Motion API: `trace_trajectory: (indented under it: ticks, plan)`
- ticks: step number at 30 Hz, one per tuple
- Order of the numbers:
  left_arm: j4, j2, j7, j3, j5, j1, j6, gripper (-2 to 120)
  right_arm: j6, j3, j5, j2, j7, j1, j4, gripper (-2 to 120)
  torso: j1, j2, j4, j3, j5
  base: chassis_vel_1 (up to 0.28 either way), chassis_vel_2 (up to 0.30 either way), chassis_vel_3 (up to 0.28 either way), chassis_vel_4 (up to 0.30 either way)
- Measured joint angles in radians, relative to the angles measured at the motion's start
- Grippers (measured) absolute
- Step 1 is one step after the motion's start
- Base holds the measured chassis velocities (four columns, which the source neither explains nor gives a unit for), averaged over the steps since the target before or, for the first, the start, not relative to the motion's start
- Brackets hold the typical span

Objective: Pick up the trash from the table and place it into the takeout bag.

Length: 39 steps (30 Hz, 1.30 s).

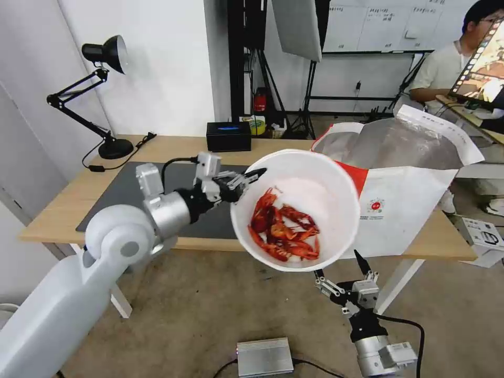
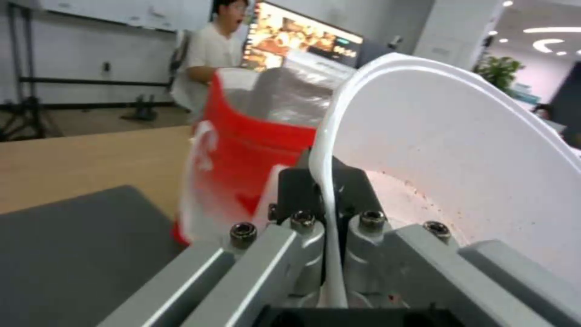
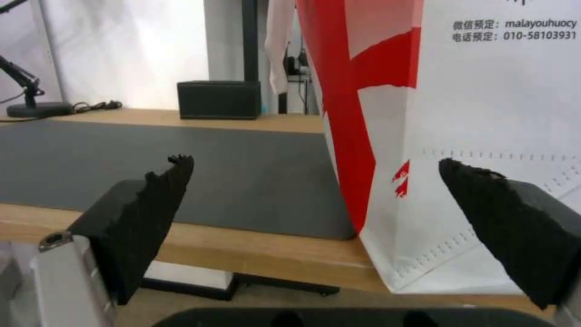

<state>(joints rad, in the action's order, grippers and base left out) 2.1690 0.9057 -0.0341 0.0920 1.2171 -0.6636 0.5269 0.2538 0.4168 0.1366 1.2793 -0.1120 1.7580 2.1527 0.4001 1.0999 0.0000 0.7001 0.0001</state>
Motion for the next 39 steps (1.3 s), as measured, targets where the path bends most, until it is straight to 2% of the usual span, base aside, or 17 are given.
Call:
trace_trajectory:
  ticks: [7, 17, 30, 39]
  plan:
    - [-0.021, 0.062, 0.016, -0.071, 0.004, 0.048, 0.006, 0, 0.0, 0.0, 0.0, 0.0, 0.0, 0.0, 0.0, 100, 0.0, 0.0, 0.0, 0.0, -0.0001, 0.0, 0.0, 0.0, 0.0]
    - [-0.094, 0.163, 0.047, -0.193, 0.015, 0.166, 0.01, 0, 0.0, 0.0, 0.0, 0.0, 0.0, 0.0, 0.0, 100, 0.0, 0.0, -0.0001, 0.0, 0.0, 0.0, 0.0, 0.0, 0.0]
    - [-0.132, 0.208, 0.065, -0.254, 0.037, 0.248, 0.01, 0, 0.0, 0.0, 0.0, 0.0, 0.0, 0.0, 0.0, 100, 0.0, 0.0, 0.0001, 0.0, 0.0, 0.0, 0.0, 0.0, 0.0]
    - [-0.227, 0.296, 0.096, -0.342, 0.061, 0.388, 0.01, 0, 0.0, 0.0, 0.0, 0.0, 0.0, 0.0, 0.0, 100, 0.0, 0.0, -0.0001, 0.0, 0.0, 0.0, 0.0, 0.0, 0.0]
